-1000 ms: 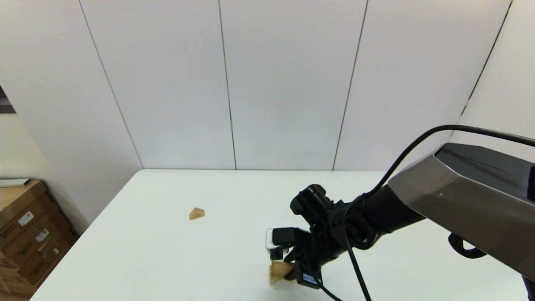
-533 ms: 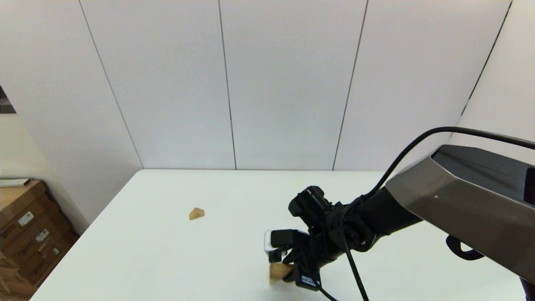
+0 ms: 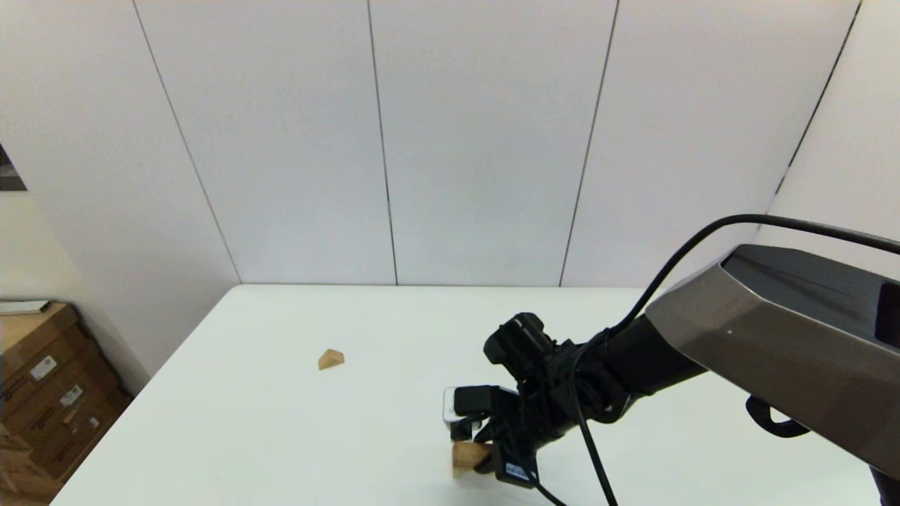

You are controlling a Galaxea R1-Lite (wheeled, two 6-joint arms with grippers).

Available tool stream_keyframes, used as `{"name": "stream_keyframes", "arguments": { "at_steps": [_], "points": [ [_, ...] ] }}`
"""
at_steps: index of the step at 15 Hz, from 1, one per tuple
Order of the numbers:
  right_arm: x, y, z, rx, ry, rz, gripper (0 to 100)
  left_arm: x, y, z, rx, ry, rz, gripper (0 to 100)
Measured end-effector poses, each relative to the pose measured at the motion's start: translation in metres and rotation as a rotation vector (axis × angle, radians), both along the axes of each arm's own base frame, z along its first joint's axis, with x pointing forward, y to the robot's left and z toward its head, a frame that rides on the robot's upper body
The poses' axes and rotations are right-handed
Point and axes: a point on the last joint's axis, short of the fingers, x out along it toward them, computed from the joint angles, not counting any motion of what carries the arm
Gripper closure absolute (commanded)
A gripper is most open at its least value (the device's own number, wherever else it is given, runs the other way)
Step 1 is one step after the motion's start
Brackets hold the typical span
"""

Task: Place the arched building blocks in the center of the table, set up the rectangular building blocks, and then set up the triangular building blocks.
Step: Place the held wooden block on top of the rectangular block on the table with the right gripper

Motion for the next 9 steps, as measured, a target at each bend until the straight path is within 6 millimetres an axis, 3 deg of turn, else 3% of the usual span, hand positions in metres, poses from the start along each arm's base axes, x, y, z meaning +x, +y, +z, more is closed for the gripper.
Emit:
{"name": "stream_keyframes", "arguments": {
  "at_steps": [9],
  "points": [
    [0.0031, -0.0006, 0.001, 0.005, -0.006, -0.007, 100, 0.0, 0.0, 0.0, 0.0, 0.0, 0.0, 0]
  ]
}}
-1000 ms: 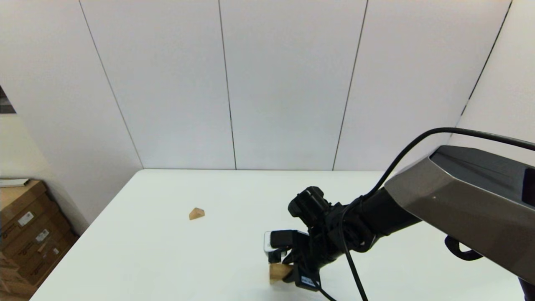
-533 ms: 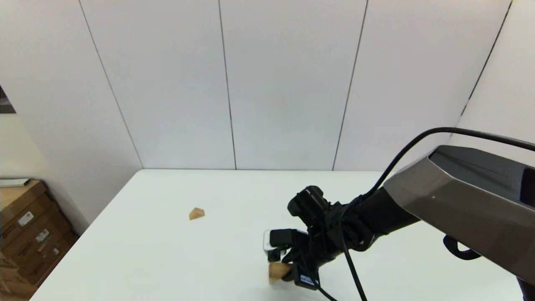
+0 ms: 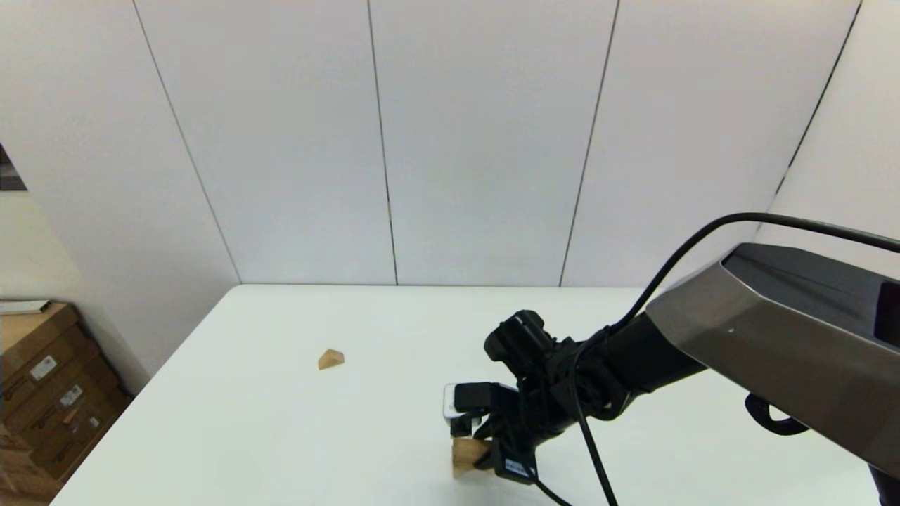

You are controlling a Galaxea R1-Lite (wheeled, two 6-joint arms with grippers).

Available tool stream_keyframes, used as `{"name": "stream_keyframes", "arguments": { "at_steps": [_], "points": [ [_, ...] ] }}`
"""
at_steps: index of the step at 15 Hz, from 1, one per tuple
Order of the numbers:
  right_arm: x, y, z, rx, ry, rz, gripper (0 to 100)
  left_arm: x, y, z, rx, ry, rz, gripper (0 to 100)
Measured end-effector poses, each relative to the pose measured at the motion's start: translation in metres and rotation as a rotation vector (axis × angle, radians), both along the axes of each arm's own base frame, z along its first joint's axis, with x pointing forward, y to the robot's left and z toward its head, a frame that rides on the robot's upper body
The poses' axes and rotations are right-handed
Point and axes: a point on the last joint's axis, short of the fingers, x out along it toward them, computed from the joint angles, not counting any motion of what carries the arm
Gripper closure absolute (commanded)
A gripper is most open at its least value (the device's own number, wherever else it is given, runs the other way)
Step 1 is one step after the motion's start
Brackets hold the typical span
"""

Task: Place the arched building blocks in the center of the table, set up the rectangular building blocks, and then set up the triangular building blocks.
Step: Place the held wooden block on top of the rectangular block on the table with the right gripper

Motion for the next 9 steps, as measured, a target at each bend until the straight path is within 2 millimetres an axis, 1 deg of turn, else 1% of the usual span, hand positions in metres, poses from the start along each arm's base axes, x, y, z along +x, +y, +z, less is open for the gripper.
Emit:
{"name": "stream_keyframes", "arguments": {
  "at_steps": [8, 9],
  "points": [
    [0.0018, 0.0015, -0.0014, 0.0, 0.002, -0.001, 100, 0.0, 0.0, 0.0, 0.0, 0.0, 0.0, 0],
    [0.0018, 0.0014, -0.0016, 0.0, 0.003, -0.002, 0, 0.0, 0.0, 0.0, 0.0, 0.0, 0.0, 0]
  ]
}}
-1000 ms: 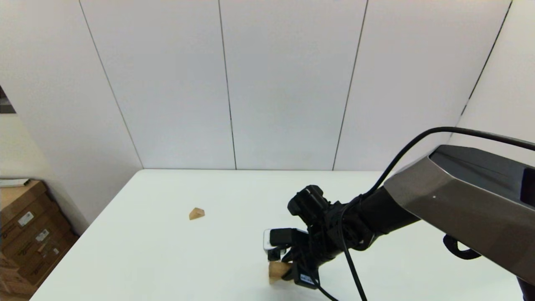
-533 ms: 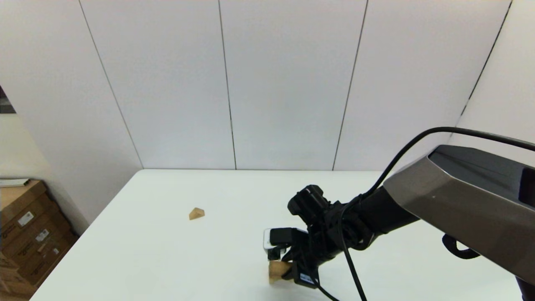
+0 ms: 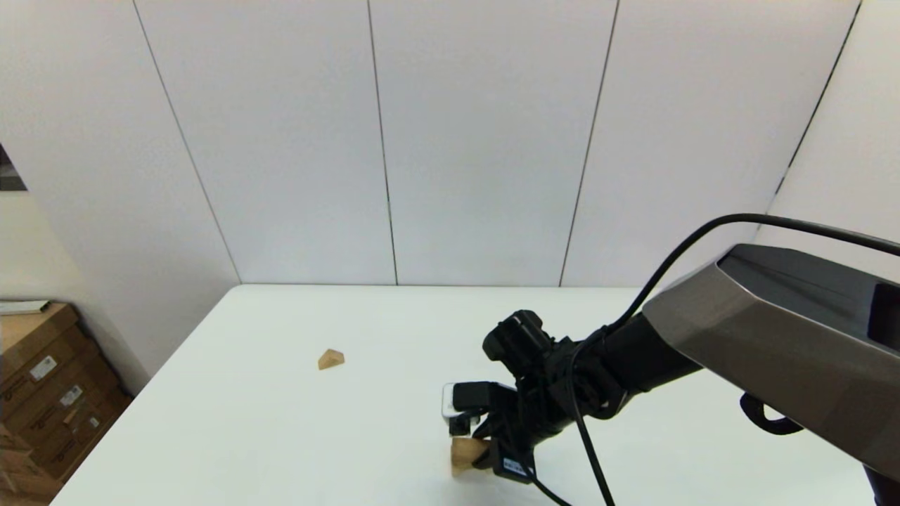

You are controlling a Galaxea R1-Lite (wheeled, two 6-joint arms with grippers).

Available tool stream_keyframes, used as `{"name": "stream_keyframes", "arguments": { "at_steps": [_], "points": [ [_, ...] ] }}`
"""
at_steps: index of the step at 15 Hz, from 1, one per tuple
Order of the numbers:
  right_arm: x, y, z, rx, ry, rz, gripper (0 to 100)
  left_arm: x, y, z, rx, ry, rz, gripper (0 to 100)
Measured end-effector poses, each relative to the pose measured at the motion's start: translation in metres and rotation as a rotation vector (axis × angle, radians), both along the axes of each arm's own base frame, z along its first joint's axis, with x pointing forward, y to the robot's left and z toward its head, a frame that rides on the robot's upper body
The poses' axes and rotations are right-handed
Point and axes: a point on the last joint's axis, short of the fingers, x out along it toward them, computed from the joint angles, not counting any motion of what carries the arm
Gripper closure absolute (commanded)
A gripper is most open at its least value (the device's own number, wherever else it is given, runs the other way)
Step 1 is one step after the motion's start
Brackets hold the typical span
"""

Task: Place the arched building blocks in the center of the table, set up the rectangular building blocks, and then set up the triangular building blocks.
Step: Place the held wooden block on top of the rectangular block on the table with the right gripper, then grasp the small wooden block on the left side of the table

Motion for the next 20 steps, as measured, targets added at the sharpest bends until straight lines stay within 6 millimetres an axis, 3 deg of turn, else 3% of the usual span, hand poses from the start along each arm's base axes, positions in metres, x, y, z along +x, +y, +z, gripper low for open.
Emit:
{"name": "stream_keyframes", "arguments": {
  "at_steps": [9, 12, 15, 17, 20],
  "points": [
    [0.002, 0.001, 0.002, 0.015, 0.0, -0.013, 0, 0.0, 0.0, 0.0, 0.0, 0.0, 0.0, 0],
    [0.009, -0.008, 0.015, 0.044, -0.017, -0.049, 0, 0.0, 0.0, 0.0, 0.0, 0.0, 0.0, 0],
    [0.024, -0.031, 0.052, 0.141, -0.044, -0.166, 0, 0.0, 0.0, 0.0, 0.0, 0.0, 0.0, 0],
    [0.03, -0.053, 0.088, 0.212, -0.089, -0.264, 0, 0.0, 0.0, 0.0, 0.0, 0.0, 0.0, 0],
    [0.014, -0.09, 0.15, 0.326, -0.165, -0.402, 0, 0.0, 0.0, 0.0, 0.0, 0.0, 0.0, 0]
  ]
}}
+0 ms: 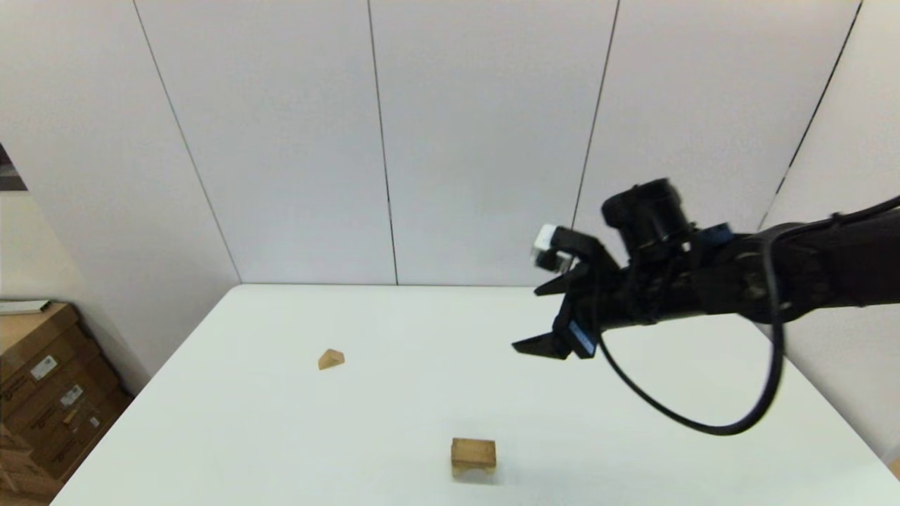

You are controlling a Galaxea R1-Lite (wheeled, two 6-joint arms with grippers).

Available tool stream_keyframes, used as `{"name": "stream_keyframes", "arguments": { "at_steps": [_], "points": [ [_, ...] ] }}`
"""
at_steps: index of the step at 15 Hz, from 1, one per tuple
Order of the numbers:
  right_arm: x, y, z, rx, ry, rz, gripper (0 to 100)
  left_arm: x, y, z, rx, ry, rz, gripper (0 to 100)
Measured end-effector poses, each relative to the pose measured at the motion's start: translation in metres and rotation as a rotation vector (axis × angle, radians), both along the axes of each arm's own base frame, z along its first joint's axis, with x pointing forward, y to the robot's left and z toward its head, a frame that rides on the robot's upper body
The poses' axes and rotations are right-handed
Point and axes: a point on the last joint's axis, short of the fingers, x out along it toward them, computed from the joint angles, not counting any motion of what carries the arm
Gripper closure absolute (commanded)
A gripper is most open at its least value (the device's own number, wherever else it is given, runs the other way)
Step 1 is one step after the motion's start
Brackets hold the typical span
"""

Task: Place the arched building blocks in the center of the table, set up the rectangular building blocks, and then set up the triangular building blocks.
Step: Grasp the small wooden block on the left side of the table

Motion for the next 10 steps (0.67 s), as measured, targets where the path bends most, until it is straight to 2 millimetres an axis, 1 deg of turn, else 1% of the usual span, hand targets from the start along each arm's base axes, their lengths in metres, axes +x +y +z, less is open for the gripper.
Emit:
{"name": "stream_keyframes", "arguments": {
  "at_steps": [1, 3, 4, 5, 6, 8, 10],
  "points": [
    [-0.01, -0.016, 0.021, 0.039, -0.031, -0.057, 0, 0.0, 0.0, 0.0, 0.0, 0.0, 0.0, 0],
    [-0.041, -0.053, 0.06, 0.106, -0.104, -0.194, 0, 0.0, 0.0, 0.0, 0.0, 0.0, 0.0, 0],
    [-0.061, -0.07, 0.074, 0.121, -0.142, -0.266, 0, 0.0, 0.0, 0.0, 0.0, 0.0, 0.0, 0],
    [-0.085, -0.087, 0.086, 0.126, -0.189, -0.346, 0, 0.0, 0.0, 0.0, 0.0, 0.0, 0.0, 0],
    [-0.108, -0.101, 0.091, 0.118, -0.226, -0.421, 0, 0.0, 0.0, 0.0, 0.0, 0.0, 0.0, 0],
    [-0.164, -0.123, 0.097, 0.107, -0.308, -0.562, 0, 0.0, 0.0, 0.0, 0.0, 0.0, 0.0, 0],
    [-0.218, -0.138, 0.093, 0.104, -0.358, -0.673, 0, 0.0, 0.0, 0.0, 0.0, 0.0, 0.001, 0]
  ]
}}
